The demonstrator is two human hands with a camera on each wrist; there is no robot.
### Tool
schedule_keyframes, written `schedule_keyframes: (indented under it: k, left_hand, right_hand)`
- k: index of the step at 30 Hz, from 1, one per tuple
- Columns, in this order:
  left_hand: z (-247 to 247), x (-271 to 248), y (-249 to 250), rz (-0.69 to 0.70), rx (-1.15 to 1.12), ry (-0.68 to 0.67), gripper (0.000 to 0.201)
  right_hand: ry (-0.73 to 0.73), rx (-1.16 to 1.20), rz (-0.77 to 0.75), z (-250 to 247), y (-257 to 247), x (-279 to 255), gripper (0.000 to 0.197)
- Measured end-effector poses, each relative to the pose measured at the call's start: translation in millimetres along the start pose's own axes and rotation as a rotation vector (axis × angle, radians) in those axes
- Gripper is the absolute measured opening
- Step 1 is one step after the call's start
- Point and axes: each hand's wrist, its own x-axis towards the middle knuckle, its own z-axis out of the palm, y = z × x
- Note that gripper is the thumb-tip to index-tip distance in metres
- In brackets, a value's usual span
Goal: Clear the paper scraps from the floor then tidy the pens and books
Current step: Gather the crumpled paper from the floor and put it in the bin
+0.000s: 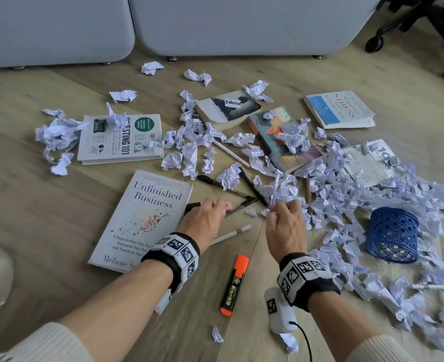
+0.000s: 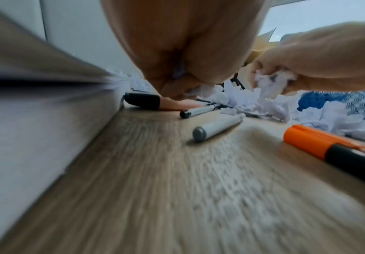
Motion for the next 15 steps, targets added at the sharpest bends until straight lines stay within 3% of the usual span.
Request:
schedule_keyframes:
  k: [3, 6, 9, 11, 13, 15]
  left_hand:
    - [-8, -6, -4, 0.013, -0.008, -0.036, 0.023]
    - [-9, -16, -8, -0.008, 0.082, -0.166, 0.028]
    - [-7, -20, -7, -0.046, 0.125, -0.226, 0.038]
    - [-4, -21, -3, -0.04, 0.198, -0.227, 0.034]
    - [-4, -24, 3, -0.017, 0.295, -0.222, 0.019]
    - [-7, -25, 9, -0.032, 0.338, -0.251, 0.02]
  right_hand:
    - [0.092, -0.036, 0.06, -11, 11, 3, 0.025]
    - [0.11, -0.322, 0.026, -15, 24, 8, 0.038]
    - [-0.016, -0.468, 0.08, -11, 37, 13, 0.056]
    - [-0.132, -0.512, 0.105, -6, 43, 17, 0.063]
    - [-0.188, -0.476, 0.13, -1, 46, 20, 0.056]
    - [-0.186, -0.502, 0.061, 3, 45, 21, 0.044]
